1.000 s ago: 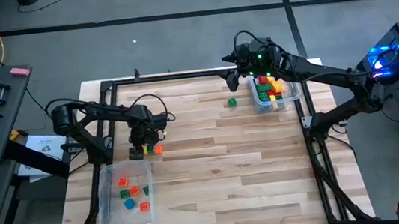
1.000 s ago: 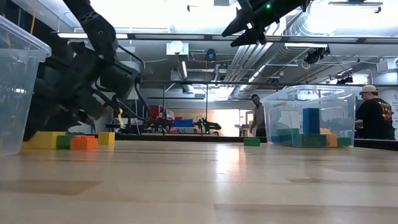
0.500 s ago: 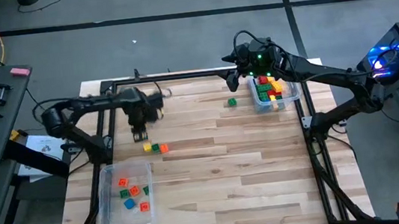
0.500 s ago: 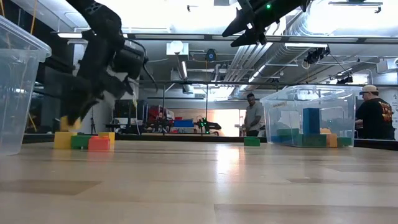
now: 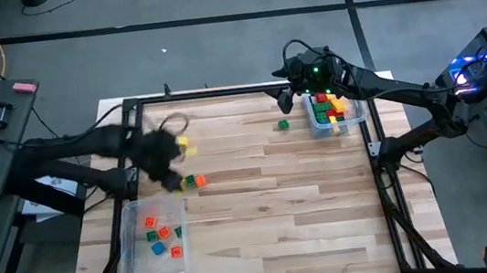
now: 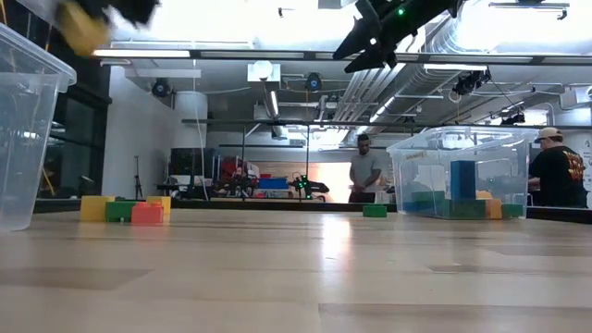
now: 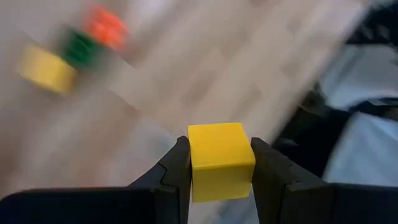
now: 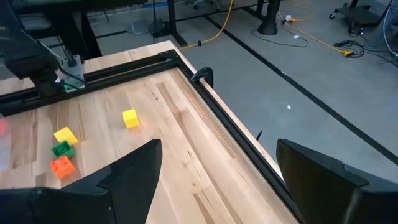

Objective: Sort blocks by size
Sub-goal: Put the left small yellow block into the left transparent bin, then put the top left small yellow block into the left transparent bin

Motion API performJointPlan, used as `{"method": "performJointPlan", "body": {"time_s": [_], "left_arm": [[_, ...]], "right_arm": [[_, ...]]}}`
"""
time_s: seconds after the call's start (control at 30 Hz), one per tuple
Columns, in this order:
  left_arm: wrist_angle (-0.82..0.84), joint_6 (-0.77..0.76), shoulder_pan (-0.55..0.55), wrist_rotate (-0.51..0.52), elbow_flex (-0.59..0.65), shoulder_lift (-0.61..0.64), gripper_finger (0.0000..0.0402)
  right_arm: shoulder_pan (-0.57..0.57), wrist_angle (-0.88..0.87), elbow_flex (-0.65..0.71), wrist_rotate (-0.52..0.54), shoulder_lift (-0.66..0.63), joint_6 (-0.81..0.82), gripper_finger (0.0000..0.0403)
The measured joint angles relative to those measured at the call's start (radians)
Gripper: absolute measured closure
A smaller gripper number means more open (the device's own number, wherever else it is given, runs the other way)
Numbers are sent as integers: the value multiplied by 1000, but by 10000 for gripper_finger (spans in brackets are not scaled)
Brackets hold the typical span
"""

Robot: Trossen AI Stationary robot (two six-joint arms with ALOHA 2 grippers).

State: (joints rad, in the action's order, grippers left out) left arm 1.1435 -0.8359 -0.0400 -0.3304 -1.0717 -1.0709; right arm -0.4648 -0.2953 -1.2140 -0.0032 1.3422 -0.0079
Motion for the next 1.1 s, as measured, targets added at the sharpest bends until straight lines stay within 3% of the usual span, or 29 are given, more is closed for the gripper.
{"method": "performJointPlan", "body": {"time_s": [0.17,0.27,0.4,0.47,0.63,0.73,0.87,1.0,1.1], "left_arm": [[-15,-384,377,139,-93,31,309],[-13,-535,537,138,-83,4,309],[8,-659,630,119,-44,-49,305],[18,-670,623,92,-32,-64,268],[24,-559,518,20,-24,-54,140],[20,-457,400,24,-43,-30,93],[21,-317,177,73,-71,-6,77],[22,-152,-137,163,-81,-30,84],[28,59,-371,246,-81,-109,91]], "right_arm": [[-2,1,0,0,0,-19,92],[-6,6,0,0,0,-26,92],[-7,7,0,0,0,-27,92],[-7,8,0,0,0,-27,92],[-7,8,0,0,0,-27,92],[-7,8,0,0,0,-27,92],[-7,8,0,0,0,-25,92],[-7,8,0,0,0,-4,92],[-7,7,0,0,0,10,92]]}}
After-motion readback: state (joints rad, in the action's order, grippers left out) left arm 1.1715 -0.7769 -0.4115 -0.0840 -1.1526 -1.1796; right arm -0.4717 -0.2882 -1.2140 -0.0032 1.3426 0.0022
